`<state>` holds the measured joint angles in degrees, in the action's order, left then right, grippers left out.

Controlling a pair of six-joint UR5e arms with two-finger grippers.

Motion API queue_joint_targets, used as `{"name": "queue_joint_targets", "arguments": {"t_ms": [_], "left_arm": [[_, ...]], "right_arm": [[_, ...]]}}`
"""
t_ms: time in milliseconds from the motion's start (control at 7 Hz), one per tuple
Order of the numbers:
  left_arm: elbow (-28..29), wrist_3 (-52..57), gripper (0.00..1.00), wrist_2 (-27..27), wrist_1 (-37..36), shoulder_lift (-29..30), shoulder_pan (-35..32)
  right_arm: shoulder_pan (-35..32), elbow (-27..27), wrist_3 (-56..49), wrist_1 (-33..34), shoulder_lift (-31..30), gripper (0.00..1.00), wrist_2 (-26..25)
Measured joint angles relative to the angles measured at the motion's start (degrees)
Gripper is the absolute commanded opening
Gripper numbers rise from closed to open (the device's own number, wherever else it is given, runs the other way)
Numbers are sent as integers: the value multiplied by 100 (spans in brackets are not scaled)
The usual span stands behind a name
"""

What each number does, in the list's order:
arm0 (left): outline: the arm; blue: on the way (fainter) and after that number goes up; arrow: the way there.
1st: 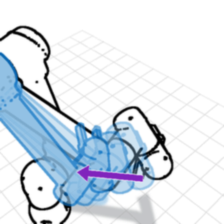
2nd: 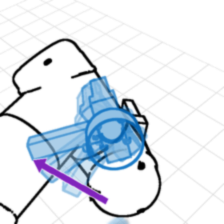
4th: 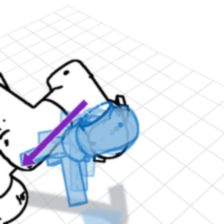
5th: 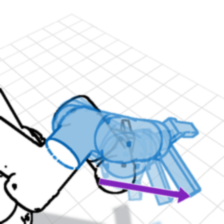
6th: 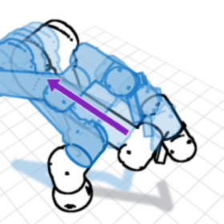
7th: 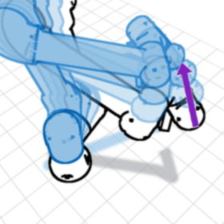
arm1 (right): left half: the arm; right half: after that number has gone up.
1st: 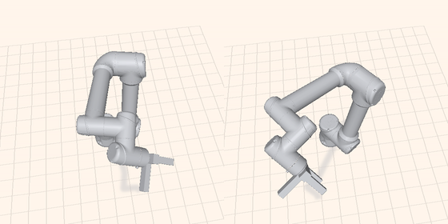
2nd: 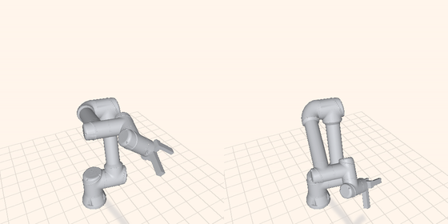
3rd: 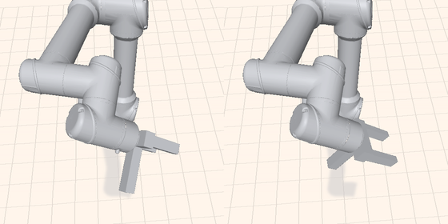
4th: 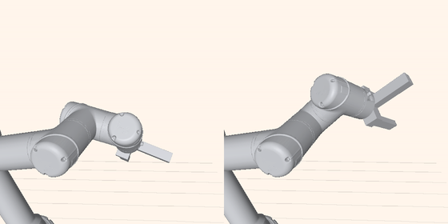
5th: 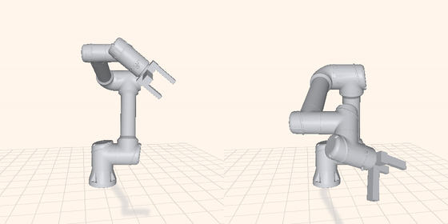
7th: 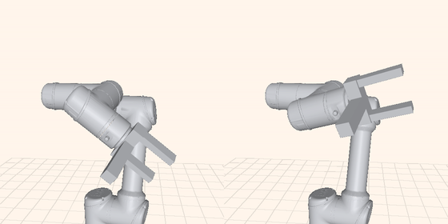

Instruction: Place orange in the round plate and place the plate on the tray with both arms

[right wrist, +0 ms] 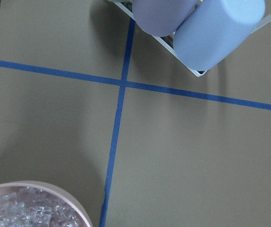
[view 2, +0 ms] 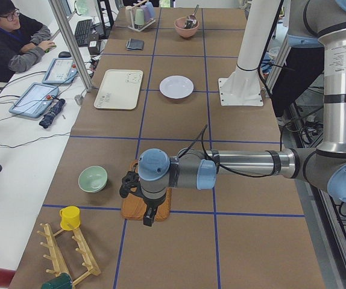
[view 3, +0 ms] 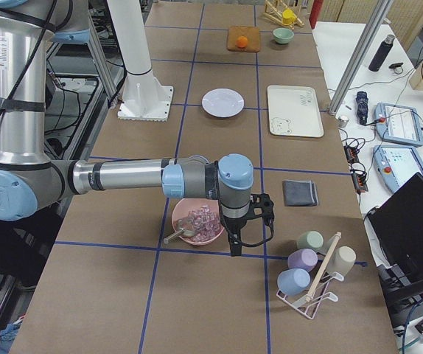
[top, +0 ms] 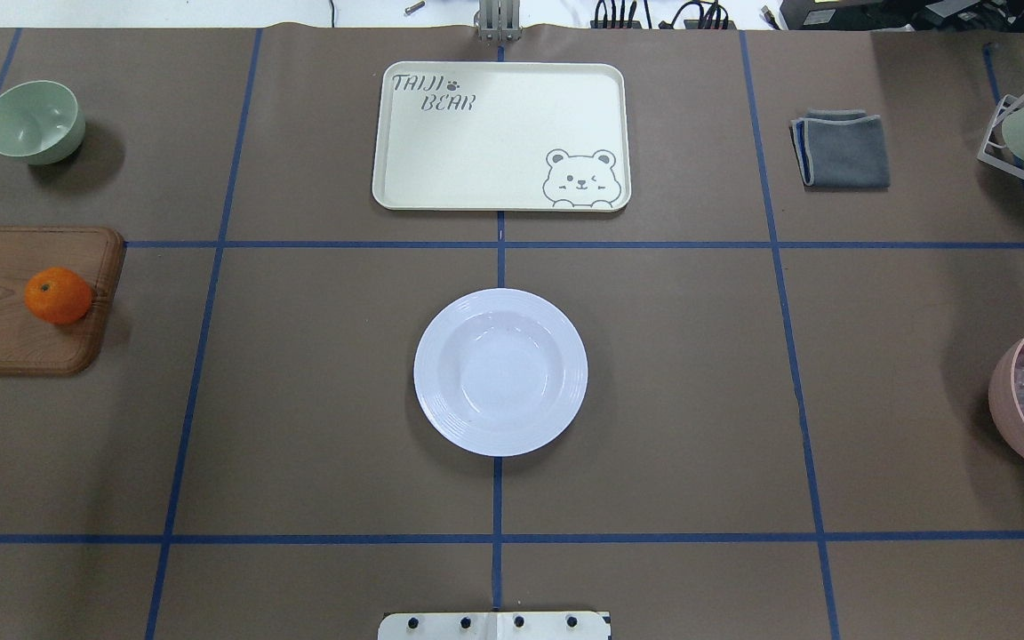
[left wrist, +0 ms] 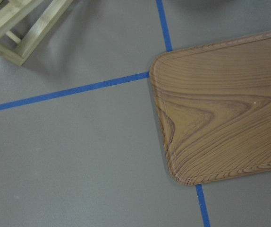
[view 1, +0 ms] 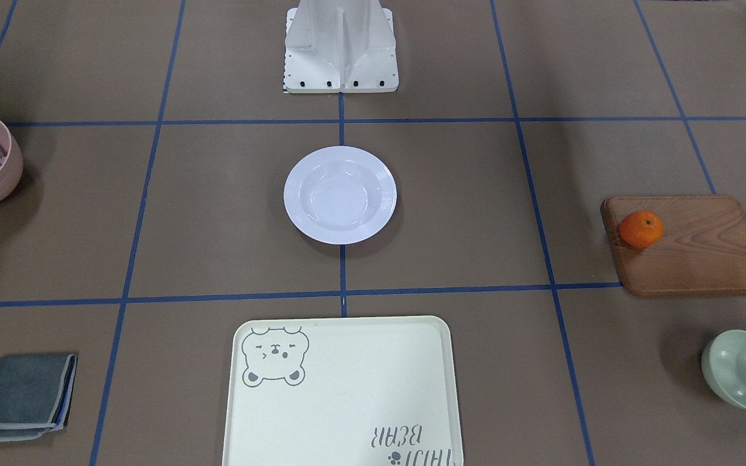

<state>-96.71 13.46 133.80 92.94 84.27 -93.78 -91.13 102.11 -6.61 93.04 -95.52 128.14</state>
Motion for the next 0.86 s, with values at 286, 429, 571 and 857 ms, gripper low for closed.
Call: {"name": "queue_joint_targets", "arguments": {"t_ms": [286,429,571,857], "left_arm": [[-108,-33,99,5,422,264,0],[33,-42,99,-3,927,492,0],[177,-41,99,6,1265,627,0],[183,-193,99,11,1681,787,98]], "right_arm": [[4,16,22,-488,213,100,34],[-1,20,28,-874,197,100,79],[-6,41,19,-1212,75,100,157],[19,163,451,-1830,-12,100,304]]}}
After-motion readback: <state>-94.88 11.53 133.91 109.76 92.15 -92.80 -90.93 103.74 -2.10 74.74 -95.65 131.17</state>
